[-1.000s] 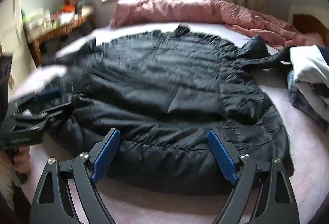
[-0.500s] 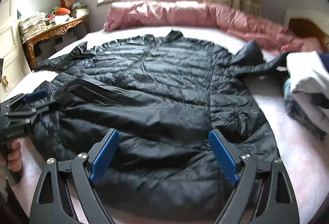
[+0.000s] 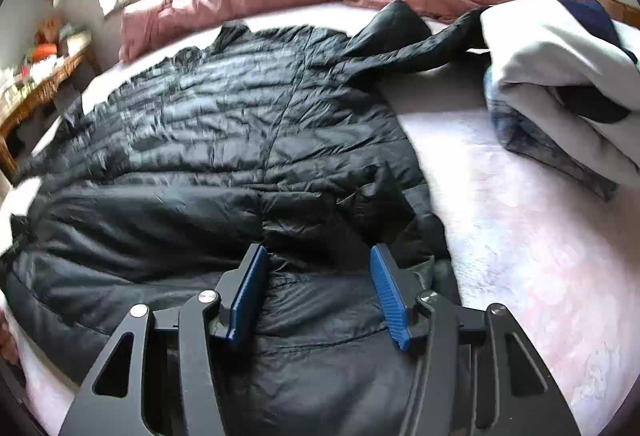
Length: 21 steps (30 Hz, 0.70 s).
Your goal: Fold large clothes
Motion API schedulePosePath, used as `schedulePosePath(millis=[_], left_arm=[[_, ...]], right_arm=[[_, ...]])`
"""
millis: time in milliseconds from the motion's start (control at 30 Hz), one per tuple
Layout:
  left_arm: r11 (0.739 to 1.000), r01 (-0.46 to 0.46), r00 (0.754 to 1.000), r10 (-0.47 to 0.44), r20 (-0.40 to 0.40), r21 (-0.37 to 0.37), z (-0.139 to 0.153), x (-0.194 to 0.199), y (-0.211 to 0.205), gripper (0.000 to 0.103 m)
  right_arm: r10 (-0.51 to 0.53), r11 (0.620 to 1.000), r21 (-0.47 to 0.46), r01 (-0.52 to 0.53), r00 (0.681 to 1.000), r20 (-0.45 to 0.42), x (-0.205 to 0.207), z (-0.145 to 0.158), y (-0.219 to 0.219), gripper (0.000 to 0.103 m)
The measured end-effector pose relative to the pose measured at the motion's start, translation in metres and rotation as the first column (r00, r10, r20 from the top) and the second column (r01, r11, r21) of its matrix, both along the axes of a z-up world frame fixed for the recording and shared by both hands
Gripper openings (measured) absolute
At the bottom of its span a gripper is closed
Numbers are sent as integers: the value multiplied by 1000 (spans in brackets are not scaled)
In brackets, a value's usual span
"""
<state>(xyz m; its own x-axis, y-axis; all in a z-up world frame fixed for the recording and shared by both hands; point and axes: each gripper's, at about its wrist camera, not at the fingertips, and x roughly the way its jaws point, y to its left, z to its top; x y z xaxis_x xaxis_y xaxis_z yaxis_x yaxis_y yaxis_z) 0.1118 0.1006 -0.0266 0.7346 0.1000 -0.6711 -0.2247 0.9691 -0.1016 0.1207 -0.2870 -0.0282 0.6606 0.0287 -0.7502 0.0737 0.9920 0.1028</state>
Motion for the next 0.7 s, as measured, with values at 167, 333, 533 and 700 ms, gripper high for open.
schedulePosePath(millis=[167, 333, 533, 700], left_arm=[[979, 100, 993, -110, 49, 175, 14, -30, -24, 75], [989, 94, 995, -90, -38, 113, -8, -44, -17, 81], [993, 87, 995, -83, -53, 78, -16, -52, -13, 83], [994, 98, 995, -98, -17, 39, -13, -56, -8, 82]], right_arm=[[47, 997, 52, -53, 994, 97, -34, 27, 10, 55], [112, 994, -24, -111, 991, 74, -49, 22, 44, 61], [33, 996, -85, -33, 999, -4, -51, -1, 51, 62], [15, 999, -40, -15, 1000, 15, -62, -2, 39, 62]])
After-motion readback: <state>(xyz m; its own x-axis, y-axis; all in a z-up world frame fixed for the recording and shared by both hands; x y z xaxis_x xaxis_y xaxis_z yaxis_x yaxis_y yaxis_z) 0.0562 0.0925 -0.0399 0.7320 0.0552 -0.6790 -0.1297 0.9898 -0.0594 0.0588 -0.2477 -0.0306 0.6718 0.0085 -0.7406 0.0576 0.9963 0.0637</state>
